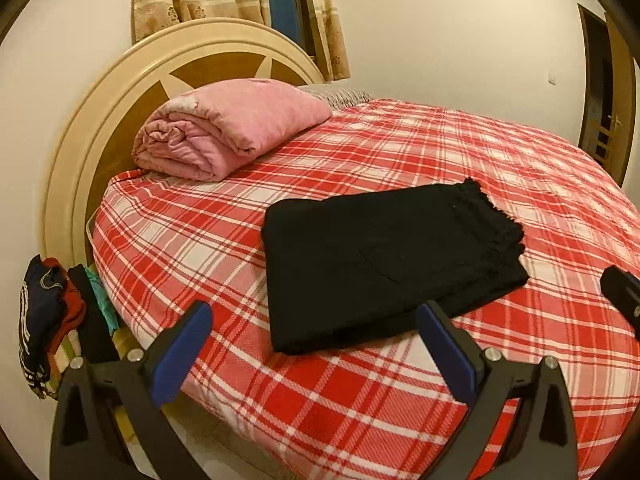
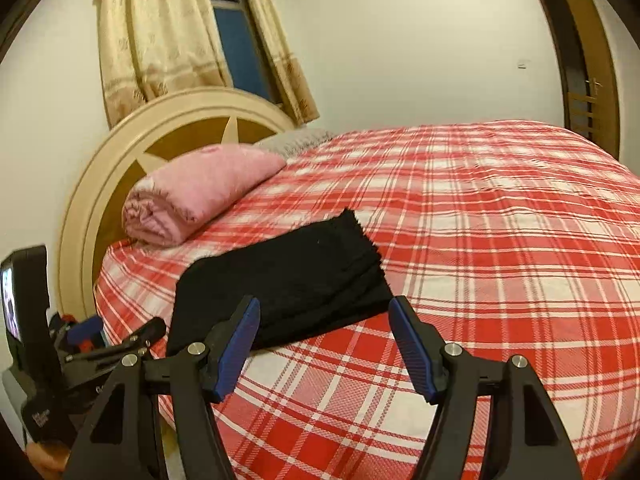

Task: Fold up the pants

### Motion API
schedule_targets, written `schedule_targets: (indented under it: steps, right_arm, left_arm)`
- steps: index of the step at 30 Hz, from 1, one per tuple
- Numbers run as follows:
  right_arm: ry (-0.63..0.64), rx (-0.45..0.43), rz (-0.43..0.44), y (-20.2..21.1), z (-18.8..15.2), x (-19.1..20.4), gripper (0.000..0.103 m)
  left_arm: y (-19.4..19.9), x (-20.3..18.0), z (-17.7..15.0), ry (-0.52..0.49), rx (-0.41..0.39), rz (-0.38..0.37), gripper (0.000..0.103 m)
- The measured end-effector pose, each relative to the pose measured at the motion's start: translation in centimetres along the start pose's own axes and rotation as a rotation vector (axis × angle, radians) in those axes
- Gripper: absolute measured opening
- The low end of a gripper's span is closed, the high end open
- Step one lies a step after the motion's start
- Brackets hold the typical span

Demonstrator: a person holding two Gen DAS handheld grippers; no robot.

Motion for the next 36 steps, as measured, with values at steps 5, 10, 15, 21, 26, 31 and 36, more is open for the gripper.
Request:
schedule_targets:
  steps: [5,10,15,21,26,31,36]
  right_arm:
    - [0.004,-0.032,-0.018,1.8,0.6,0.7,0.069]
    - [0.057,-0.043,-0.038,2.9,0.3,2.1,0.069]
    - [0.087,-0.054,-0.065,4.2,0.0,3.0,0.069]
    - [0.117,-0.119,-0.087,6.9,0.3,4.0,0.069]
    - [0.153,-0.166,-0.09,8.4,0.5,5.1,0.072]
    - [0.156,-0.177,-0.096,9.1,0.6,5.1,0.073]
    - [0.132,-0.18,-0.098,9.2,0.6,4.6,0.073]
  left_arm:
    - [2.0,0.4,0.2,0.006,-0.046,0.007,0.103]
    - [3.3,0.3,-0.1,0.004,-0.067,0.005,0.103]
    - [4.4,-0.1,-0.7,-0.013,-0.082,-0.018,0.103]
    - [6.4,0.0,-0.6,-0.008,-0.137,-0.025,0.103]
    - [7.7,0.7,0.0,0.017,-0.18,-0.012,0.103]
    - [8.5,0.9,0.1,0.026,-0.201,-0.009,0.103]
    - [8.7,0.5,0.1,0.017,-0.204,0.001,0.103]
Point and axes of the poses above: each gripper's, at about its wrist camera, not at the fingertips, and y roughly against the way its jaws point, x to its left, z to its top, the point moved 2 cm from there along -y, roughly the way its jaws point, and after that the axes turned 11 degrees about z, right-handed, at the moved point
